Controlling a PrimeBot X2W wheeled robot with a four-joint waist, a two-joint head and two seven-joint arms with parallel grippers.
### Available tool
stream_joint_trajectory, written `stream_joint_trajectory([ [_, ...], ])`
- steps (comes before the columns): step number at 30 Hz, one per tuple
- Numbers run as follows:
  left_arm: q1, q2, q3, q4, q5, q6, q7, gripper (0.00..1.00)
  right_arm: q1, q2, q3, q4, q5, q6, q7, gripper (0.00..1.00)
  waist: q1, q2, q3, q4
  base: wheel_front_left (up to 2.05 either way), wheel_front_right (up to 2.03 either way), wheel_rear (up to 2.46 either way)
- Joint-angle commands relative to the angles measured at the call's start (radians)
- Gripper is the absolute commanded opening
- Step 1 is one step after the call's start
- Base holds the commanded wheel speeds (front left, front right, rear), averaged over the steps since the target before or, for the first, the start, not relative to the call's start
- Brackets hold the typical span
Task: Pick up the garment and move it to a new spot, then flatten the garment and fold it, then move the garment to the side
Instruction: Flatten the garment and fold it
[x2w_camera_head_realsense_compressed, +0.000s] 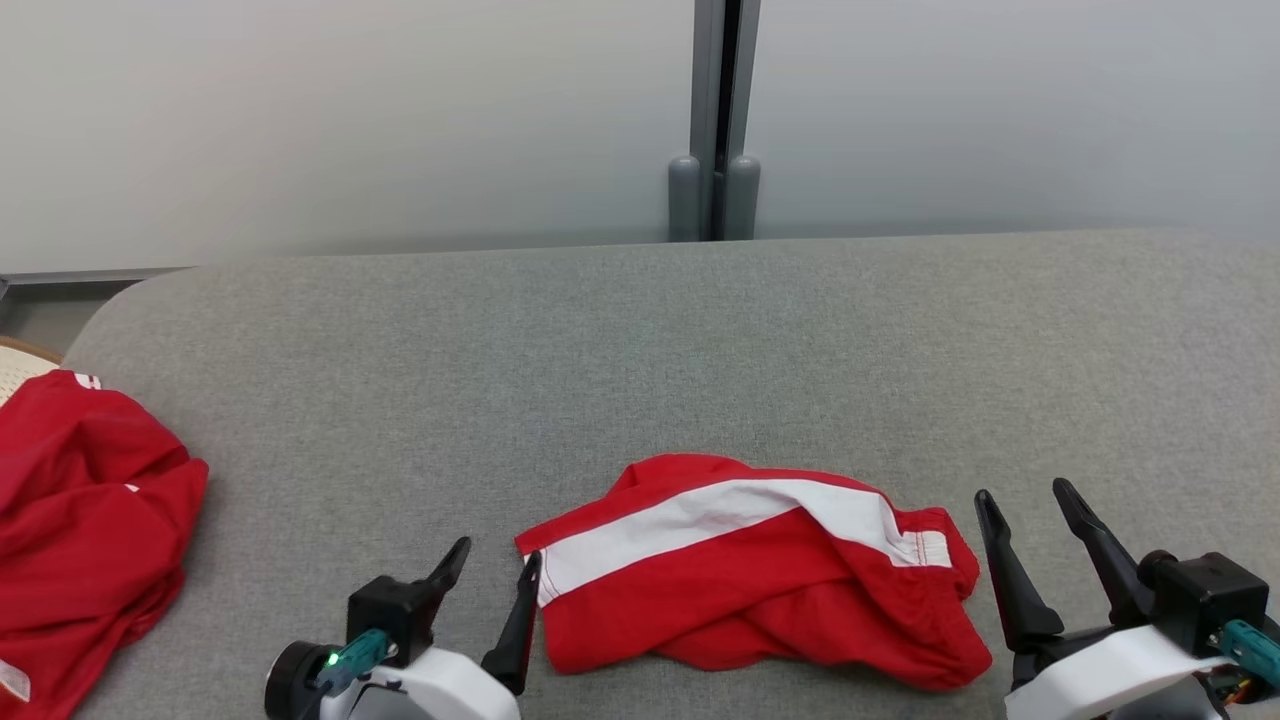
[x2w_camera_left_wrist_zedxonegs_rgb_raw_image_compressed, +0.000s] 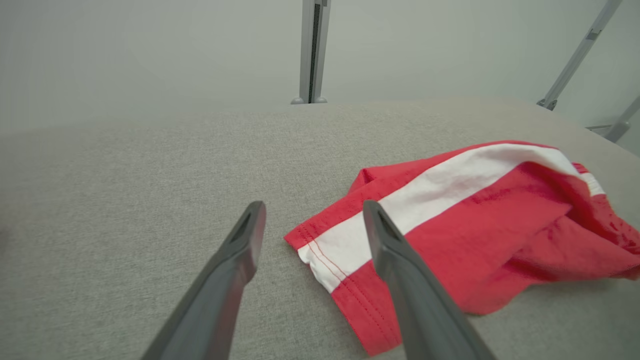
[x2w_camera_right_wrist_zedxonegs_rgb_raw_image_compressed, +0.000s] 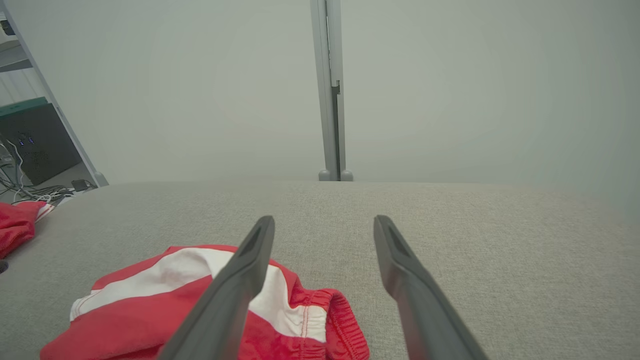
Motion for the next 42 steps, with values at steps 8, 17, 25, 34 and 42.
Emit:
stream_joint_trajectory([
  [8, -0.141, -0.092, -0.031, 0.237, -0.075, -0.047, 0.117, 1.0, -0.035, -0.001, 0.011, 0.012, 0.0, -0.002, 0.01, 1.0, 0.0, -0.0001, 0.091, -0.067, 0.0, 0.0, 0.0],
  [17, -0.184, -0.113, -0.009, 0.368, -0.124, -0.065, 0.111, 0.0, -0.022, 0.001, 0.009, 0.027, 0.005, -0.002, 0.016, 1.0, 0.0, -0.0001, 0.113, -0.082, 0.0, 0.0, 0.0],
  [25, -0.217, -0.108, -0.009, 0.408, -0.124, -0.081, 0.075, 0.0, 0.009, -0.041, 0.083, 0.062, 0.041, -0.002, 0.063, 1.0, 0.0, -0.0001, 0.119, -0.07, 0.0, 0.0, 0.0],
  [34, -0.248, -0.115, -0.023, 0.413, -0.116, -0.088, 0.043, 0.0, -0.094, -0.058, 0.157, 0.192, 0.1, -0.002, 0.034, 1.0, 0.0, -0.0001, 0.152, -0.041, 0.0, 0.0, 0.0],
  [42, -0.268, -0.111, -0.031, 0.404, -0.112, -0.088, 0.02, 0.0, -0.197, -0.067, 0.209, 0.303, 0.149, -0.001, 0.006, 0.0, 0.0, -0.0001, 0.179, -0.021, 0.0, 0.0, 0.0],
])
